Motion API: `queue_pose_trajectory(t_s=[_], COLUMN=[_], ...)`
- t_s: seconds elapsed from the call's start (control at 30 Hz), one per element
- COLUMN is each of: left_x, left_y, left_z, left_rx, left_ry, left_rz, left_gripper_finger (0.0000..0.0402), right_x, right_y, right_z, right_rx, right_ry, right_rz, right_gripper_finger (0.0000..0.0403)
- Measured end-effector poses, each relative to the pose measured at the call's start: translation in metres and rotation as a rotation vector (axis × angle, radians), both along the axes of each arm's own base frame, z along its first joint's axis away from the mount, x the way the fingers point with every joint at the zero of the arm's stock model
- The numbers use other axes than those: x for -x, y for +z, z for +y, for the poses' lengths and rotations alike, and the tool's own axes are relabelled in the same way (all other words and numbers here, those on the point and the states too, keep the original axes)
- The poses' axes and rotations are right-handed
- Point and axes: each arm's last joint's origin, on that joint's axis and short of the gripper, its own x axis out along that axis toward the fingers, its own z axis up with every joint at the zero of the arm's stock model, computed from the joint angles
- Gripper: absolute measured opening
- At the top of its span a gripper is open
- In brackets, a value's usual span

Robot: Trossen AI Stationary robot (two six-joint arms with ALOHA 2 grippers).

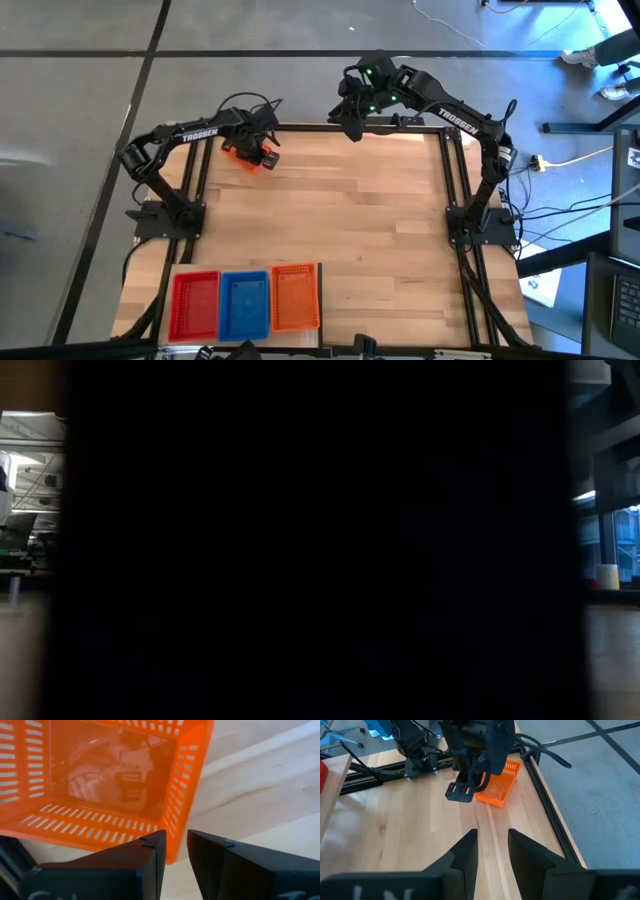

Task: Stack baskets on shelf by color
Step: Stack the orange bin on top of the other orange bin on the shelf

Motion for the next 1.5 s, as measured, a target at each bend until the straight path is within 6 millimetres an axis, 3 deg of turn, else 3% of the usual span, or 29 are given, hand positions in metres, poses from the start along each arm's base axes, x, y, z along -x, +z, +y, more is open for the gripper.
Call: queue_pose_trajectory(t_s=[0.17, 0.43, 0.67, 0.87, 1.0, 1.17, 1.5], left_x=[0.0, -0.014, -0.018, -0.018, -0.019, -0.016, 0.001], left_y=[-0.001, -0.025, -0.032, -0.032, -0.031, -0.012, 0.045], left_z=[0.0, 0.0, 0.002, 0.002, 0.0, -0.016, -0.07], left_rx=[0.003, 0.047, 0.048, 0.044, 0.043, 0.032, -0.017], left_ry=[0.017, -0.021, -0.042, -0.087, -0.102, -0.142, -0.216], left_rz=[0.006, 0.062, 0.066, 0.073, 0.077, 0.062, -0.018], left_gripper_finger=[0.007, 0.007, 0.0069, 0.001, 0.0004, 0.0002, 0.0001], right_x=[0.0, 0.0, 0.0, 0.0, 0.0, 0.003, 0.015], right_y=[0.0, 0.0, 0.0, 0.0, 0.0, 0.003, 0.012], right_z=[0.0, 0.0, 0.0, 0.0, 0.0, 0.001, 0.011], right_rx=[0.0, 0.0, 0.0, 0.002, 0.02, 0.028, 0.052], right_ry=[0.0, 0.0, 0.0, 0.001, 0.014, 0.014, 0.146], right_rz=[0.0, 0.0, 0.0, 0.0, 0.001, -0.005, -0.011], right_gripper_finger=[0.0106, 0.0106, 0.0106, 0.0106, 0.0106, 0.0106, 0.0106])
